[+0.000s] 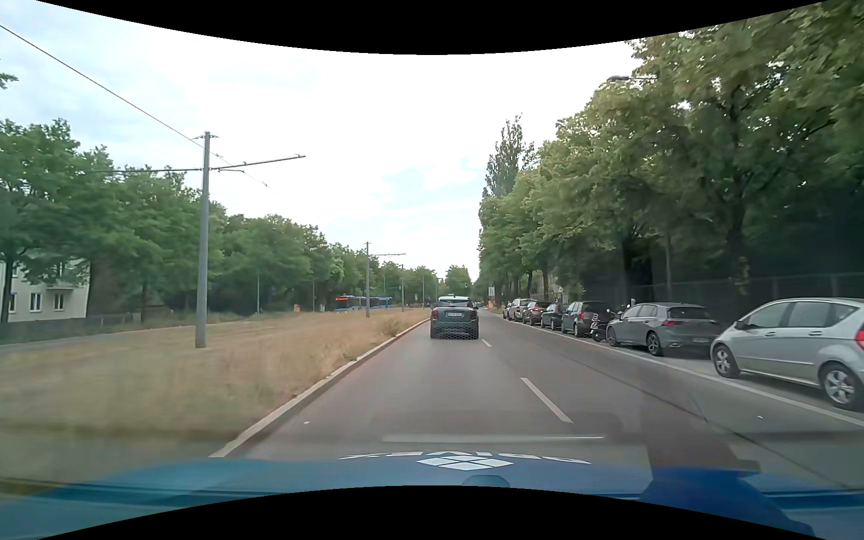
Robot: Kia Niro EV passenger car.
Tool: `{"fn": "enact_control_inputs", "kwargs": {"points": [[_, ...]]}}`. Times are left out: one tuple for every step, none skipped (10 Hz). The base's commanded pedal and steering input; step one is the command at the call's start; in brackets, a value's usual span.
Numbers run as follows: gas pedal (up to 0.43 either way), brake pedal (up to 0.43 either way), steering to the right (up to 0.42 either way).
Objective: Follow the waypoints while adhering to traffic rules and regulations
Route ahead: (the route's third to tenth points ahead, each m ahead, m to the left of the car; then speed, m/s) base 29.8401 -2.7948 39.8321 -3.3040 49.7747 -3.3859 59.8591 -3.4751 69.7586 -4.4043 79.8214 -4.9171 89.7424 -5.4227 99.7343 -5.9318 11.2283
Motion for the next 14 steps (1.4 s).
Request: {"fn": "enact_control_inputs", "kwargs": {"points": [[0.197, 0.0, -0.005], [0.197, 0.0, -0.005], [0.197, 0.0, -0.005], [0.197, 0.0, -0.004], [0.189, 0.0, -0.003], [0.189, 0.0, -0.002], [0.177, 0.0, -0.002], [0.177, 0.0, -0.001], [0.177, 0.0, 0.0], [0.177, 0.0, 0.0], [0.177, 0.0, 0.001], [0.177, 0.0, 0.001], [0.177, 0.0, 0.001], [0.177, 0.0, 0.001]]}}
